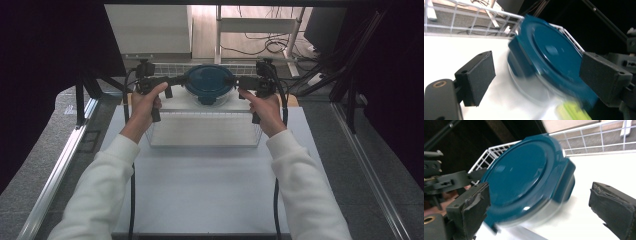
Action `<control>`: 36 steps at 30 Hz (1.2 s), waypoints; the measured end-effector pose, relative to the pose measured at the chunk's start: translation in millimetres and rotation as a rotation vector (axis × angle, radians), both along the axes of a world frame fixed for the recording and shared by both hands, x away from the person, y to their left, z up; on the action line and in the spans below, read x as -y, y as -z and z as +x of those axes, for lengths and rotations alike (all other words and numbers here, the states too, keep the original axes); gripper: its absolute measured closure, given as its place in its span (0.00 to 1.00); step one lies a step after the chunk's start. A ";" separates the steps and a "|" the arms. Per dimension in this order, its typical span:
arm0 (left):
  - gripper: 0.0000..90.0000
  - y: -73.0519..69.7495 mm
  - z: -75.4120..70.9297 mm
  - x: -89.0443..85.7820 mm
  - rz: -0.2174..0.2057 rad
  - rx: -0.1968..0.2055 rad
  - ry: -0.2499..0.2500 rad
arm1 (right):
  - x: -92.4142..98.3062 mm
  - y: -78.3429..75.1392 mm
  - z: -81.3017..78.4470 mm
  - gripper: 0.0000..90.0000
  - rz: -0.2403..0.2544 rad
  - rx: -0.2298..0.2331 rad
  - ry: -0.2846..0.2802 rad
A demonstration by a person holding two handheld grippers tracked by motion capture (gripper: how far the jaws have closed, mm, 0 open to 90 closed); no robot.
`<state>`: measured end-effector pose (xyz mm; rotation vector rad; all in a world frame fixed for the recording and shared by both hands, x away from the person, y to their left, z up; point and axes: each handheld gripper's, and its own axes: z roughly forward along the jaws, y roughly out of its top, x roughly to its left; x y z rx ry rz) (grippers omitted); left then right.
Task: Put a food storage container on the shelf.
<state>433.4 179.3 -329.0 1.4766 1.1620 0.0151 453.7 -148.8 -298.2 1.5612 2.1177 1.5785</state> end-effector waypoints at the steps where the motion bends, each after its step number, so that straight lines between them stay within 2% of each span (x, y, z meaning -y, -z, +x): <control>1: 0.13 -0.5 -7.8 -0.7 0.009 0.008 0.002 | 0.9 -0.6 -6.3 0.04 -0.018 0.020 -0.001; 2: 0.13 -0.5 -7.8 -0.7 0.009 0.008 0.002 | 0.9 -0.6 -6.3 0.04 -0.018 0.020 -0.001; 5: 0.14 1.2 -31.1 -4.8 0.020 0.038 0.029 | 5.9 0.0 -25.7 0.07 -0.037 0.060 -0.041; 6: 0.14 3.7 -38.6 -6.8 0.020 0.047 0.043 | 8.7 1.1 -32.8 0.07 -0.047 0.073 -0.062; 7: 0.14 7.0 -46.3 -8.3 0.030 0.053 0.045 | 16.3 5.8 -48.0 0.09 -0.065 0.107 -0.095; 8: 0.14 11.0 -54.2 -9.5 0.051 0.061 0.044 | 16.3 5.8 -48.0 0.09 -0.065 0.107 -0.095; 9: 0.14 15.4 -61.9 -10.2 0.078 0.073 0.050 | 20.7 8.9 -55.5 0.10 -0.068 0.119 -0.106; 10: 0.14 23.5 -76.2 -10.5 0.118 0.085 0.054 | 30.0 16.1 -69.4 0.11 -0.076 0.138 -0.123; 11: 0.15 23.5 -76.2 -10.5 0.118 0.085 0.054 | 30.0 16.1 -69.4 0.11 -0.076 0.138 -0.123; 13: 0.15 34.9 -92.8 -9.7 0.126 0.088 0.089 | 38.4 23.3 -82.0 0.12 -0.086 0.153 -0.143; 15: 0.15 44.7 -106.3 -8.1 0.146 0.091 0.102 | 46.3 31.5 -93.3 0.12 -0.095 0.174 -0.154; 16: 0.16 49.2 -112.7 -7.3 0.163 0.092 0.106 | 50.1 36.0 -98.9 0.13 -0.089 0.189 -0.158; 17: 0.16 53.5 -119.0 -6.5 0.183 0.095 0.106 | 55.8 44.8 -109.2 0.13 -0.115 0.197 -0.160; 19: 0.16 63.0 -131.3 -6.4 0.218 0.105 0.096 | 59.1 49.8 -113.9 0.13 -0.124 0.203 -0.159; 21: 0.17 74.4 -141.6 -7.4 0.235 0.102 0.096 | 65.7 60.1 -122.6 0.13 -0.113 0.186 -0.174; 22: 0.17 86.1 -149.9 -8.8 0.249 0.086 0.093 | 70.8 70.7 -131.0 0.14 -0.132 0.176 -0.177; 23: 0.17 86.1 -149.9 -8.8 0.249 0.086 0.093 | 70.8 70.7 -131.0 0.14 -0.132 0.176 -0.177; 24: 0.18 95.0 -155.8 -10.2 0.270 0.070 0.098 | 74.8 80.9 -138.2 0.14 -0.161 0.166 -0.184; 25: 0.20 95.0 -155.8 -10.2 0.270 0.070 0.098 | 74.8 80.9 -138.2 0.14 -0.161 0.166 -0.184; 26: 0.20 100.6 -160.1 -11.1 0.284 0.064 0.092 | 76.2 84.4 -140.7 0.15 -0.174 0.162 -0.185; 27: 0.20 104.8 -163.0 -11.3 0.300 0.059 0.088 | 79.7 94.6 -146.0 0.16 -0.198 0.143 -0.190; 28: 0.20 112.7 -168.0 -10.5 0.339 0.048 0.086 | 81.0 98.9 -147.7 0.17 -0.202 0.136 -0.190; 29: 0.20 112.7 -168.0 -10.5 0.339 0.048 0.086 | 81.0 98.9 -147.7 0.17 -0.202 0.136 -0.190; 30: 0.20 120.8 -173.5 -10.3 0.367 0.043 0.074 | 83.4 107.8 -150.8 0.17 -0.203 0.117 -0.188; 32: 0.20 124.8 -175.6 -10.4 0.374 0.039 0.075 | 84.0 113.0 -152.3 0.17 -0.203 0.107 -0.193; 33: 0.20 128.5 -177.6 -10.1 0.382 0.032 0.078 | 84.1 118.1 -154.2 0.17 -0.211 0.094 -0.195; 34: 0.19 134.8 -181.0 -9.7 0.391 0.029 0.078 | 83.8 127.6 -158.3 0.17 -0.241 0.078 -0.201; 36: 0.19 139.3 -183.2 -9.4 0.394 0.025 0.080 | 83.6 130.7 -160.0 0.17 -0.249 0.074 -0.203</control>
